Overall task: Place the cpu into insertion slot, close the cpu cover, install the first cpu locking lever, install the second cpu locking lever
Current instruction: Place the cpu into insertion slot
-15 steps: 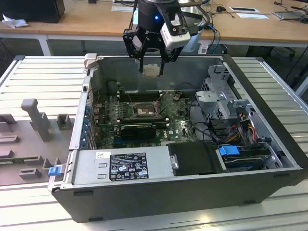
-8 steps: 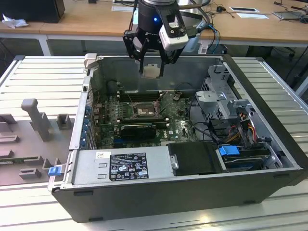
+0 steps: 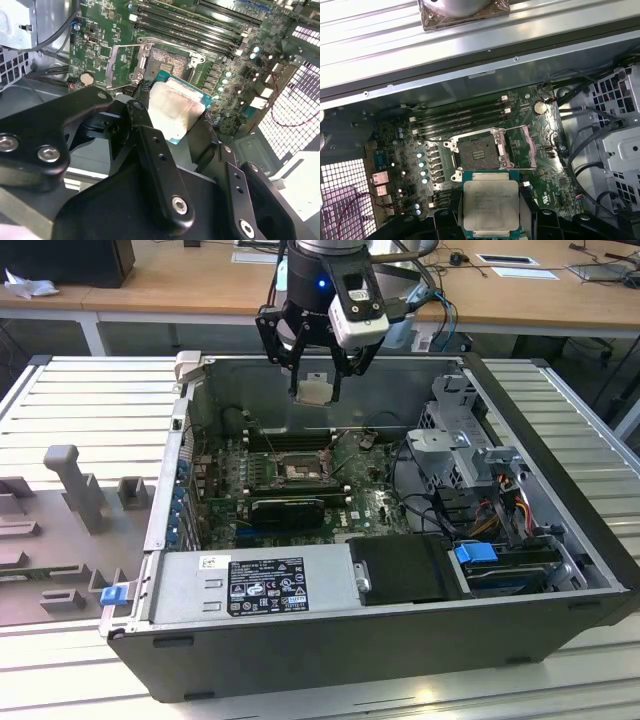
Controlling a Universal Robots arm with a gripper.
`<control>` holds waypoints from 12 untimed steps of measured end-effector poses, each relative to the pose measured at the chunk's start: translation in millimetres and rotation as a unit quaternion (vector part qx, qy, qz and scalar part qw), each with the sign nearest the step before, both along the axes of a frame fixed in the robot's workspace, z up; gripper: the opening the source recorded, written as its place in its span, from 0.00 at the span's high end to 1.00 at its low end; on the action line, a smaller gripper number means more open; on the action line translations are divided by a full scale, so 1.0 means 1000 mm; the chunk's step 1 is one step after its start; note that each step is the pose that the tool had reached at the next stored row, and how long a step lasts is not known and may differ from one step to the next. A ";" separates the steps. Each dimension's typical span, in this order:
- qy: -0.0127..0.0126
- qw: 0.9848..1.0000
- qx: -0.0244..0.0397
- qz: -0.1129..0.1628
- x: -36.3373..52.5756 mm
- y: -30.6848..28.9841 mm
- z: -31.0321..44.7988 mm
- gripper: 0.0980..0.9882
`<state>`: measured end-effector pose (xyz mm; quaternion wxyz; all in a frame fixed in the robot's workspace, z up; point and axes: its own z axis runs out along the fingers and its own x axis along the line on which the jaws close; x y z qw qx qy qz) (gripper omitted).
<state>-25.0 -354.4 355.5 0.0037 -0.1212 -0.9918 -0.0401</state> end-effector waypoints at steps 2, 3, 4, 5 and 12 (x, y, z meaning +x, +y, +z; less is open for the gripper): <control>0.000 1.000 0.000 -0.012 0.0000 0.0000 -0.0004 0.50; 0.000 1.000 0.000 -0.022 0.0000 0.0000 -0.0008 0.50; 0.000 1.000 -0.001 -0.028 0.0000 0.0000 -0.0011 0.50; 0.000 0.999 -0.001 -0.035 0.0000 0.0000 -0.0014 0.50; 0.000 0.997 -0.001 -0.078 0.0000 0.0000 -0.0026 0.50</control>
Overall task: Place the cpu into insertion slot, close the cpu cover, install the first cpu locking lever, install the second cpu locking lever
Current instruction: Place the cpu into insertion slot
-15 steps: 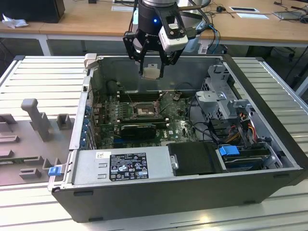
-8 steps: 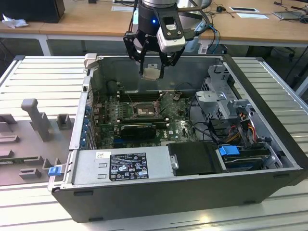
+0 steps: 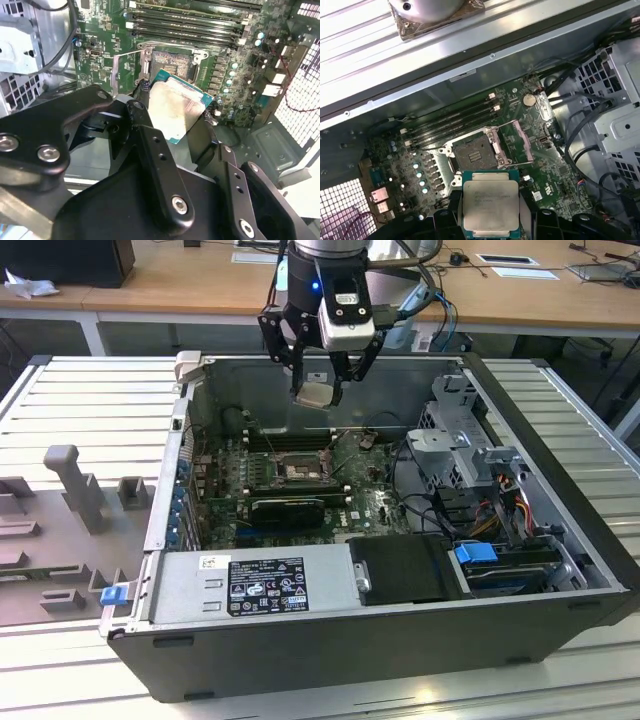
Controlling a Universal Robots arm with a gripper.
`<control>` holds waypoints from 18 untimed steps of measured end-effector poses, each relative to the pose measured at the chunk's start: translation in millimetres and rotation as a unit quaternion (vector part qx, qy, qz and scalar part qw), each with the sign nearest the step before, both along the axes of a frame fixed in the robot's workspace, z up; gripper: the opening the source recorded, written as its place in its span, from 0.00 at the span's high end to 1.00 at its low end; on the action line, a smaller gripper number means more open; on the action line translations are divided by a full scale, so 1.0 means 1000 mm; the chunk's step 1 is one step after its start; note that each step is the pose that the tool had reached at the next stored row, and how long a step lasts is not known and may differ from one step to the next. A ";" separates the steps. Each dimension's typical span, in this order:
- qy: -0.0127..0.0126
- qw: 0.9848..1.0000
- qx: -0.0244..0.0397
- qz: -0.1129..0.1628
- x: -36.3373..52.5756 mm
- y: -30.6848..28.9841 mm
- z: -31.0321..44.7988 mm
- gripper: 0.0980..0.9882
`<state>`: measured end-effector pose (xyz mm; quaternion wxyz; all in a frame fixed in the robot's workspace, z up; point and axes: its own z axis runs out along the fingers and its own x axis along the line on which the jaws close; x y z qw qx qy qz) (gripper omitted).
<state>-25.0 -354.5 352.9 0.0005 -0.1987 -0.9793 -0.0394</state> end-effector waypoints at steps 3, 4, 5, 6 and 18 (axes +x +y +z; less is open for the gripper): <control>0.000 1.000 0.000 -0.022 0.0000 0.0000 -0.0003 0.50; 0.000 1.000 0.000 -0.030 0.0000 0.0000 -0.0003 0.50; 0.000 0.999 0.000 -0.036 0.0000 0.0000 -0.0004 0.50; 0.000 0.999 0.000 -0.039 0.0000 0.0000 -0.0005 0.50; 0.000 0.996 0.000 -0.086 0.0000 0.0000 -0.0007 0.50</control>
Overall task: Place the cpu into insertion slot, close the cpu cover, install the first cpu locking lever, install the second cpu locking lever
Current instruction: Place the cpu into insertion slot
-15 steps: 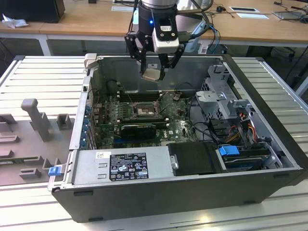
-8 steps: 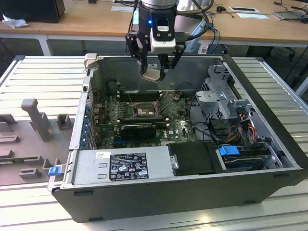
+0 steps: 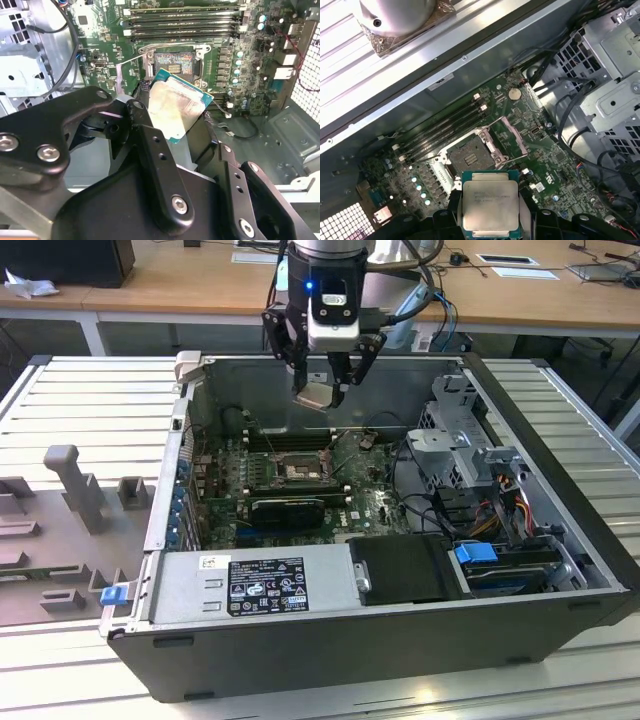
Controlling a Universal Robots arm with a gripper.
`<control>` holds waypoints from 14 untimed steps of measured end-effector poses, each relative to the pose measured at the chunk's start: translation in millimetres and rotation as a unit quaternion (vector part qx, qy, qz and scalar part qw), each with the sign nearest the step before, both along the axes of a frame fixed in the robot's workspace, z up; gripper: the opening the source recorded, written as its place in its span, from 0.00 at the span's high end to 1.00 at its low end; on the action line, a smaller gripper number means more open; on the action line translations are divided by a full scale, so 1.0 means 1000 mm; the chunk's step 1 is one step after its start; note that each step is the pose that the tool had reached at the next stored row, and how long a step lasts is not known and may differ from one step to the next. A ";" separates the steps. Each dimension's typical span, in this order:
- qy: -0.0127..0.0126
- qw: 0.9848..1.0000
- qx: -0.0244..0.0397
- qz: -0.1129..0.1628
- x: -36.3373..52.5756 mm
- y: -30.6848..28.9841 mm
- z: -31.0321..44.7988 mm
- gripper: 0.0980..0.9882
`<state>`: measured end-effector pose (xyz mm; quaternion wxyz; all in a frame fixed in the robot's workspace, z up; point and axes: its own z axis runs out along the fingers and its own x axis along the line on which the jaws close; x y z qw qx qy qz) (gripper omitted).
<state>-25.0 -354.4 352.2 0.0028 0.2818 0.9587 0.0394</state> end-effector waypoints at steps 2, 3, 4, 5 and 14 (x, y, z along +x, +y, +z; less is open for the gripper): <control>0.000 1.000 0.000 -0.006 0.0000 0.0000 -0.0001 0.50; 0.000 1.000 0.000 -0.012 0.0000 0.0000 -0.0001 0.50; 0.000 1.000 0.000 -0.017 0.0000 0.0000 -0.0002 0.50; 0.000 1.000 0.000 -0.021 0.0000 0.0000 -0.0002 0.50; 0.000 0.998 0.000 -0.058 0.0000 0.0000 -0.0007 0.50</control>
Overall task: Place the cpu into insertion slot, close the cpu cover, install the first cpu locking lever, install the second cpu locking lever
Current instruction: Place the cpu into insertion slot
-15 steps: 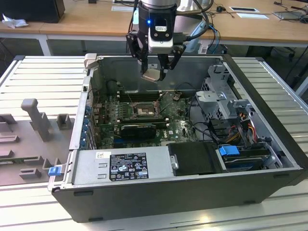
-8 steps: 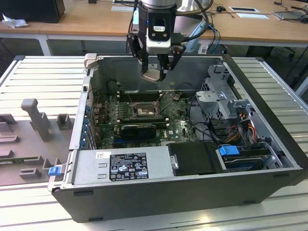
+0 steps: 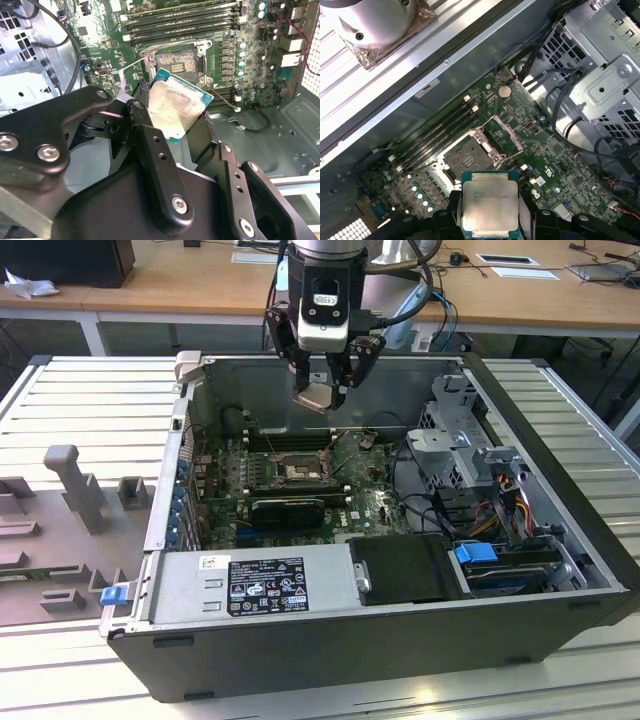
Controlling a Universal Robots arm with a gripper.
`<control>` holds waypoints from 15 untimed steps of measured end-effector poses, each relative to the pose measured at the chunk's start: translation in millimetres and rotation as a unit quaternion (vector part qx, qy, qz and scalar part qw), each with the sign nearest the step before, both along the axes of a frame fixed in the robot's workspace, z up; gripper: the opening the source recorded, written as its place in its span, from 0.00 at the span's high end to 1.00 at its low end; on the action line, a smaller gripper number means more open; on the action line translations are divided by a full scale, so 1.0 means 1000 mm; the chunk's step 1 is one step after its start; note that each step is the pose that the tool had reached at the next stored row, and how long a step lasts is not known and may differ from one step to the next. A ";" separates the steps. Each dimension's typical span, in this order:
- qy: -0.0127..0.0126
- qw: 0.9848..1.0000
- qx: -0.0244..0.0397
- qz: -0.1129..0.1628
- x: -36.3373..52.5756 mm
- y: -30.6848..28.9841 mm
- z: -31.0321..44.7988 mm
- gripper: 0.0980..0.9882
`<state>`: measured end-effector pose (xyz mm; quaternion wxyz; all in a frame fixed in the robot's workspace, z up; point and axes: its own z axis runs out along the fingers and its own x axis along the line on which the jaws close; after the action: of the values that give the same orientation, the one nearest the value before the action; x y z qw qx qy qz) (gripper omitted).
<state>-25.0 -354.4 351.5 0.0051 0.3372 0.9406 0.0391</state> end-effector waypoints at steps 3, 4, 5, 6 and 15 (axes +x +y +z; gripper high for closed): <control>0.000 1.000 0.000 -0.015 0.0000 0.0000 -0.0002 0.50; 0.000 1.000 0.000 -0.025 0.0000 0.0000 -0.0003 0.50; 0.000 0.999 0.000 -0.033 0.0000 0.0000 -0.0005 0.50; 0.000 0.999 0.000 -0.043 0.0000 0.0000 -0.0008 0.50; 0.000 0.996 0.000 -0.087 -0.0061 0.0000 -0.0016 0.50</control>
<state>-31.1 -354.4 349.8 0.0085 0.4179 0.9076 0.0385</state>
